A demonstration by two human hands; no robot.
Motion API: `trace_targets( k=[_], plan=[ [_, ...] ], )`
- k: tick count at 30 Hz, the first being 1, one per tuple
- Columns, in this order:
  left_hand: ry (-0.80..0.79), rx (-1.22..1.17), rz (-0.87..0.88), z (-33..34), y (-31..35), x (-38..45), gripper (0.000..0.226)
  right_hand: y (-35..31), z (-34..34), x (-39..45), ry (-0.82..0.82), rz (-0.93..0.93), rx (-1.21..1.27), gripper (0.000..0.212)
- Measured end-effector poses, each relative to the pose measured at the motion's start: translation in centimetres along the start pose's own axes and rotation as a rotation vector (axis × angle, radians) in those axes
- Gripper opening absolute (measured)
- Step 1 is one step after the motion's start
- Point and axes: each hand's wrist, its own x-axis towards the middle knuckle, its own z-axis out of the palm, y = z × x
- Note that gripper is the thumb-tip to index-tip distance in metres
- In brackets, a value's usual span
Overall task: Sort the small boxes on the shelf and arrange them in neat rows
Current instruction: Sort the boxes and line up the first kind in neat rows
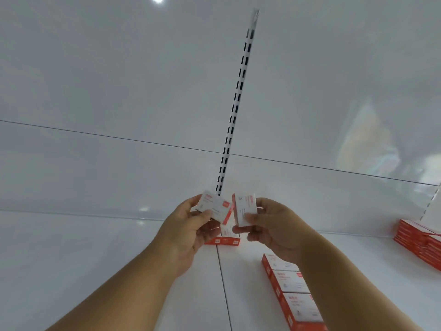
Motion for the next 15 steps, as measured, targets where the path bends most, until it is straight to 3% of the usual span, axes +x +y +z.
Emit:
trace_targets(
  k=[8, 15],
  plan=[
    [-0.016, 0.056, -0.073, 1.2, -0.1, -1.3, 0.02, 0.6, -2.9, -2.1, 0.149, -0.084, -0.117, 0.02],
    [0.0, 0.44, 0.001, 5.3, -1.4, -2.2, 0.025, 0.1, -7.8, -4.7, 0.172, -0.14, -0.168, 0.014]
  ],
)
